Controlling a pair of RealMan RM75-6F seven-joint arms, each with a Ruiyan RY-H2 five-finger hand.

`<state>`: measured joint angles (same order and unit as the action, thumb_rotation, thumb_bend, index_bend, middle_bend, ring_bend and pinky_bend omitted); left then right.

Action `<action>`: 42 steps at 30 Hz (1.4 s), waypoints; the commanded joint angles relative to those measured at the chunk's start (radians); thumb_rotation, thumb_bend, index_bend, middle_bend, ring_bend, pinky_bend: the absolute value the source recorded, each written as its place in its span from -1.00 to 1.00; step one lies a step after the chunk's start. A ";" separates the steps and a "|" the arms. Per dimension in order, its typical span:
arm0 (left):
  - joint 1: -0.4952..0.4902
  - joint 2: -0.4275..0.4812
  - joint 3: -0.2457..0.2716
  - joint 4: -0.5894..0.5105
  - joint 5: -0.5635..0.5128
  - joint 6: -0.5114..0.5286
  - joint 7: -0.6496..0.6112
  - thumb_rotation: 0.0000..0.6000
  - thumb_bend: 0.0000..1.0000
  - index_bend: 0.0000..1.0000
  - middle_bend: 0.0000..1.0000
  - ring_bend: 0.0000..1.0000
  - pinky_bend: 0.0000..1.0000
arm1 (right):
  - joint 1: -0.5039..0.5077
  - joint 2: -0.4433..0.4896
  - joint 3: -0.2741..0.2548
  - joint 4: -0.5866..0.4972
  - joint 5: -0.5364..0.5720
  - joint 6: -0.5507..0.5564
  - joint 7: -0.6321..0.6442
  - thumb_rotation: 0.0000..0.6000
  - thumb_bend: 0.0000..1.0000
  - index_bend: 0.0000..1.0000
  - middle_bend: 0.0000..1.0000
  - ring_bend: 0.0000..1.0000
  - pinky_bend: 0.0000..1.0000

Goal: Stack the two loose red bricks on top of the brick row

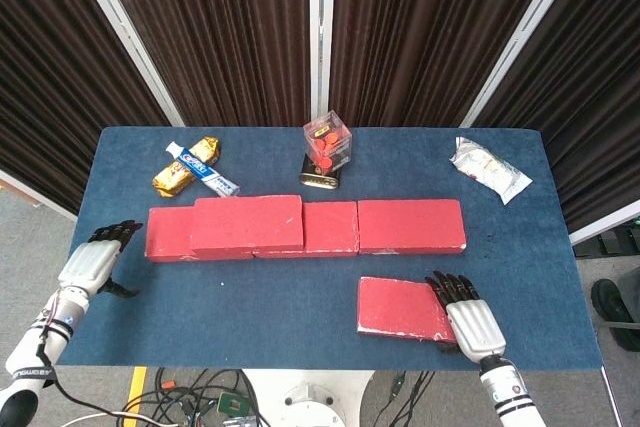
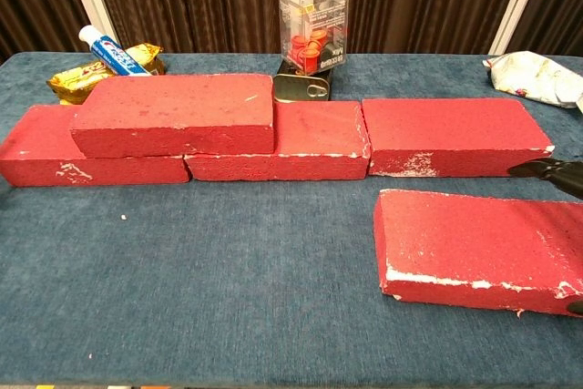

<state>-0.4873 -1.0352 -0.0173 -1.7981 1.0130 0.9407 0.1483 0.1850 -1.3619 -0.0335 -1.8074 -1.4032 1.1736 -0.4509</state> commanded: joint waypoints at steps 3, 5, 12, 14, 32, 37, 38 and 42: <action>-0.001 0.004 -0.003 -0.001 0.001 -0.008 -0.007 1.00 -1.00 -1.00 -1.00 -1.00 -1.00 | 0.026 0.003 0.005 -0.050 0.038 -0.023 -0.058 1.00 -1.00 -1.00 -1.00 -1.00 -1.00; -0.001 0.005 -0.004 0.002 0.001 -0.011 -0.010 1.00 -1.00 -1.00 -1.00 -1.00 -1.00 | 0.031 -0.005 0.010 -0.055 0.058 -0.026 -0.075 1.00 -1.00 -1.00 -1.00 -1.00 -1.00; 0.001 0.002 -0.005 0.020 -0.001 -0.030 -0.030 1.00 -1.00 -1.00 -1.00 -1.00 -1.00 | 0.077 -0.034 0.038 -0.068 0.166 -0.073 -0.131 1.00 -1.00 -1.00 -1.00 -1.00 -1.00; 0.002 -0.001 -0.004 0.028 0.002 -0.032 -0.034 1.00 -1.00 -1.00 -1.00 -1.00 -1.00 | 0.086 -0.042 0.043 -0.068 0.181 -0.074 -0.142 1.00 -1.00 -1.00 -1.00 -1.00 -1.00; 0.024 -0.018 -0.005 0.059 0.060 0.005 -0.044 1.00 -1.00 -1.00 -1.00 -1.00 -1.00 | 0.176 -0.074 0.060 -0.093 0.356 -0.117 -0.183 1.00 -1.00 -1.00 -1.00 -1.00 -1.00; 0.033 -0.017 -0.011 0.056 0.079 0.022 -0.057 1.00 -1.00 -1.00 -1.00 -1.00 -1.00 | 0.197 -0.081 0.057 -0.089 0.382 -0.116 -0.191 1.00 -1.00 -1.00 -1.00 -1.00 -1.00; 0.033 -0.016 -0.012 0.055 0.080 0.023 -0.059 1.00 -1.00 -1.00 -1.00 -1.00 -1.00 | 0.200 -0.083 0.056 -0.089 0.387 -0.115 -0.192 1.00 -1.00 -1.00 -1.00 -1.00 -1.00; 0.035 -0.013 -0.013 0.052 0.082 0.022 -0.057 1.00 -1.00 -1.00 -1.00 -1.00 -1.00 | 0.214 -0.089 0.050 -0.086 0.408 -0.103 -0.210 1.00 -1.00 -1.00 -1.00 -1.00 -1.00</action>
<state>-0.4522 -1.0481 -0.0301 -1.7461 1.0950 0.9629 0.0908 0.3952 -1.4488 0.0188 -1.8945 -0.9992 1.0675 -0.6569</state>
